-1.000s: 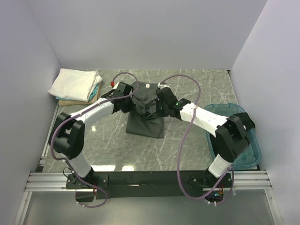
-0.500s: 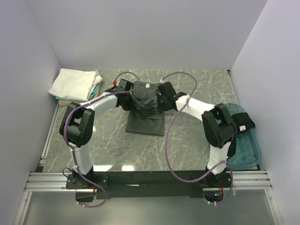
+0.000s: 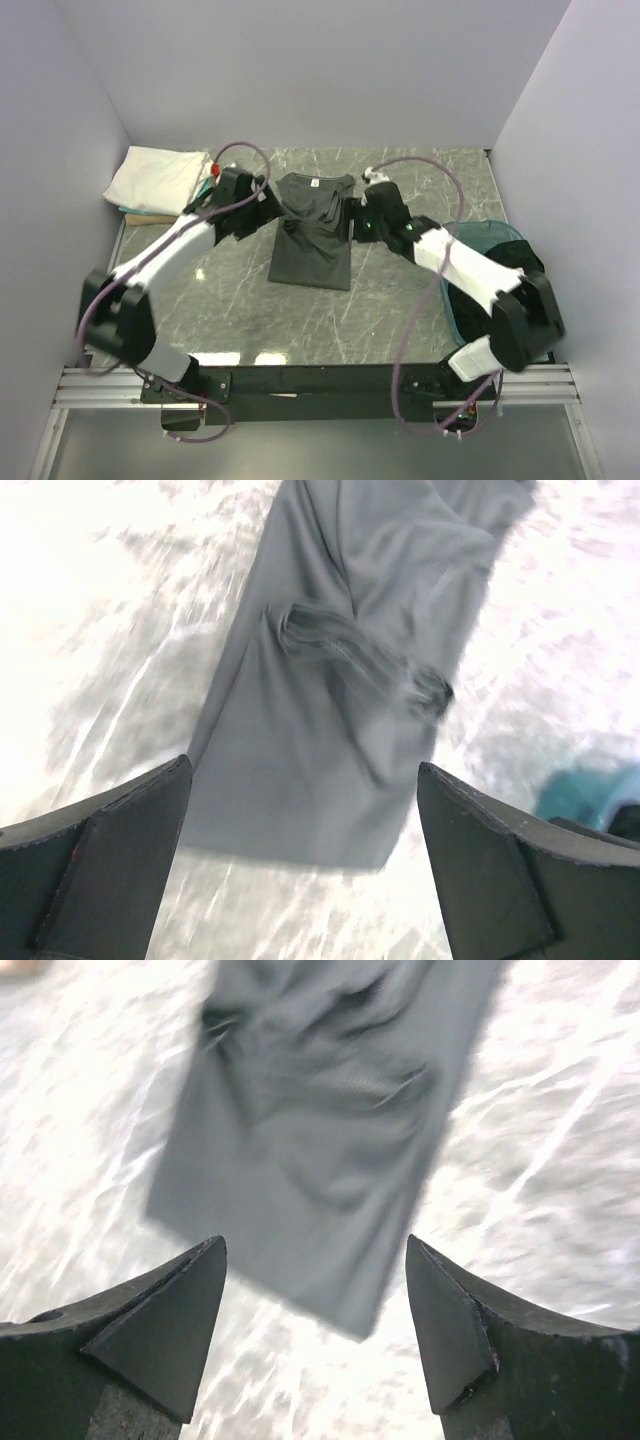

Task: Fold and stack the t-shirts
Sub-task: Fold the tshirt

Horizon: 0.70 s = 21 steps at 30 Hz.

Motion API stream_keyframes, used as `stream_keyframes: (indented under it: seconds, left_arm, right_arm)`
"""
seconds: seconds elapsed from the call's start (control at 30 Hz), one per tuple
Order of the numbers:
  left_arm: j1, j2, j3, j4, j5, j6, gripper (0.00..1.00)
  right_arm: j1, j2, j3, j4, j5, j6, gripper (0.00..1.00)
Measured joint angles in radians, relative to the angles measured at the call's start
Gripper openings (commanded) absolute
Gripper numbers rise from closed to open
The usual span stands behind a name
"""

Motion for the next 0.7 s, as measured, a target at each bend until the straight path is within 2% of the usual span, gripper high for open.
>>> stream_keyframes:
  seconds: [0.13,0.27,0.47,0.7]
  left_arm:
    - [-0.012,-0.235,-0.177,0.021,-0.008,-0.01,0.99]
    - [-0.036,-0.444,-0.375,0.045,-0.019,-0.035,0.99]
    - [-0.041,-0.69,-0.589,0.105,-0.04,-0.079,0.99]
    - [-0.043,-0.841,-0.659,0.166,-0.103,-0.08,0.99]
  right_arm:
    - [0.06,-0.171,-0.188,0.063,-0.069,0.01,0.85]
    - [0.113,-0.192,-0.262,0.102,-0.148,0.008,0.86]
    - [0.179,-0.003,-0.169,0.174,-0.191,0.003,0.86]
    - [0.18,0.303,0.068,0.187,-0.174,0.006,0.86]
